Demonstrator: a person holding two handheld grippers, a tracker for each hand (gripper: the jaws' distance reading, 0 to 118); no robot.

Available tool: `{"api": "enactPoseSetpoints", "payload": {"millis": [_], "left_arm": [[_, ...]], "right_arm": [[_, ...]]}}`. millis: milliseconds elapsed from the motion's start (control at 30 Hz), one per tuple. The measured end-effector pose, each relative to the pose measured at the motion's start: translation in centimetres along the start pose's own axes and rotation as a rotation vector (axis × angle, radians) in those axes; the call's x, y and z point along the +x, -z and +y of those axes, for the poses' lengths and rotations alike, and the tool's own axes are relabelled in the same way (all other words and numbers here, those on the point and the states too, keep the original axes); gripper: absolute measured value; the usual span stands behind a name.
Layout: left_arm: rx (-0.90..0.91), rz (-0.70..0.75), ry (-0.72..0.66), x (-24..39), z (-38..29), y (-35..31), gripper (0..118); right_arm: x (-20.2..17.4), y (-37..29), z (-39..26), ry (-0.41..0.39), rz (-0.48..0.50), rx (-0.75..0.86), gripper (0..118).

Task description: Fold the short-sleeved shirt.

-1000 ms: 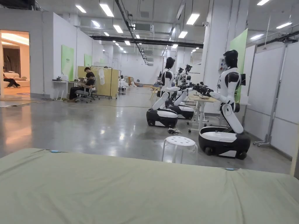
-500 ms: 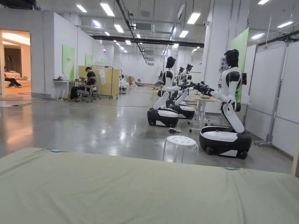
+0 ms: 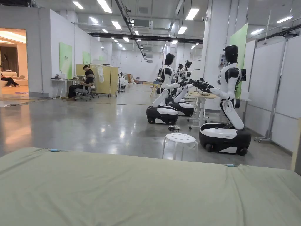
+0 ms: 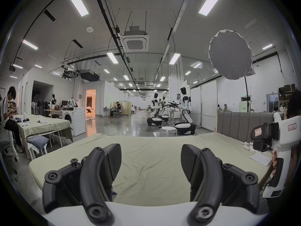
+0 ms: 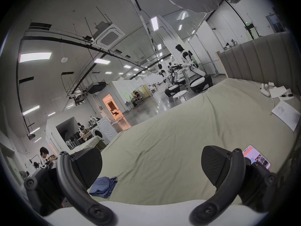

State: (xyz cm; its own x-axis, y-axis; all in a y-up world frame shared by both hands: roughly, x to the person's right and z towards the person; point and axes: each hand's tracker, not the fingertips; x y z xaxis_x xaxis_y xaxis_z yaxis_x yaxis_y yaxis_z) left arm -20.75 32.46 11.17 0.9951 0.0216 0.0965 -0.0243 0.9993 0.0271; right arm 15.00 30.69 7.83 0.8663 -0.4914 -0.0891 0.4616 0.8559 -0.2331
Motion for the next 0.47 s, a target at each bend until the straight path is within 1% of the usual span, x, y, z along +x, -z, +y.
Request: {"api": "enactPoseSetpoints", "payload": {"millis": [67, 167, 233, 267, 300, 400, 467], "left_arm": [[-0.002, -0.002, -0.004, 0.1, 0.0, 0.0, 75], [-0.007, -0.005, 0.003, 0.2, 0.0, 0.1, 75], [-0.008, -0.006, 0.008, 0.3, -0.1, 0.2, 75], [-0.009, -0.007, 0.009, 0.3, -0.1, 0.2, 75], [-0.01, -0.01, 0.008, 0.4, -0.2, 0.2, 75], [-0.016, -0.021, 0.005, 0.4, -0.3, 0.3, 75], [-0.027, -0.023, 0.009, 0.6, -0.6, 0.5, 75]], "right_arm": [[0.2, 0.2, -0.3, -0.002, -0.032, -0.01, 118], [0.8, 0.5, -0.6, -0.002, -0.02, -0.037, 118], [0.6, 0.5, -0.9, 0.015, -0.012, -0.031, 118], [0.7, 0.6, -0.9, 0.045, -0.05, 0.004, 118], [0.7, 0.7, -1.0, 0.043, -0.081, 0.001, 118], [1.2, 0.8, -1.1, 0.05, -0.033, 0.001, 118], [1.3, 0.6, -1.0, 0.046, -0.033, 0.011, 118]]}}
